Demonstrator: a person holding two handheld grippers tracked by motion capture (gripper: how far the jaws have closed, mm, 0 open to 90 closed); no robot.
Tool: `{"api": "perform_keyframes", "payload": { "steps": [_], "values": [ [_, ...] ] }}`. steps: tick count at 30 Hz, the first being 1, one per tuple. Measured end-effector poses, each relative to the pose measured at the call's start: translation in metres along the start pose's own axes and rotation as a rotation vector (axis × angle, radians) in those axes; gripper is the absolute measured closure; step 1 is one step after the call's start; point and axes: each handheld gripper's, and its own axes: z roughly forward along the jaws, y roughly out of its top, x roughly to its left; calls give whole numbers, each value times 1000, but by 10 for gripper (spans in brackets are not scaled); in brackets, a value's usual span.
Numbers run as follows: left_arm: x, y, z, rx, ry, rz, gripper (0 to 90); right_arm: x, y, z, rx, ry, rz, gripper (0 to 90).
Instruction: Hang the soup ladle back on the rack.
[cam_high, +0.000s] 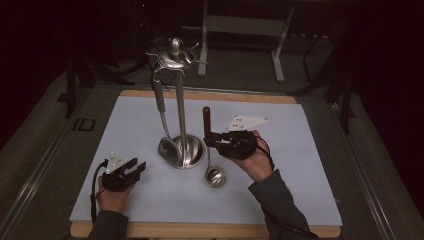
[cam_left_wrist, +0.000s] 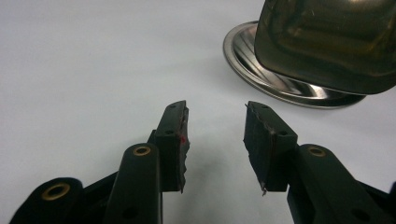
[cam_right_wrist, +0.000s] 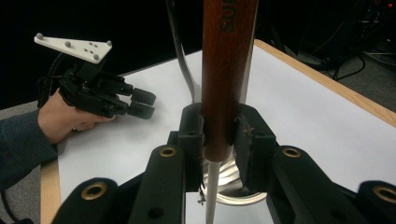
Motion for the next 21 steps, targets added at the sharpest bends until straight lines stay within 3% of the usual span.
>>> {"api": "perform_keyframes", "payload": {
  "steps": [21],
  "values": [
    [0, 0, 0, -2, -1, -3, 599, 2, 17, -3, -49, 4, -4, 740]
  ]
}}
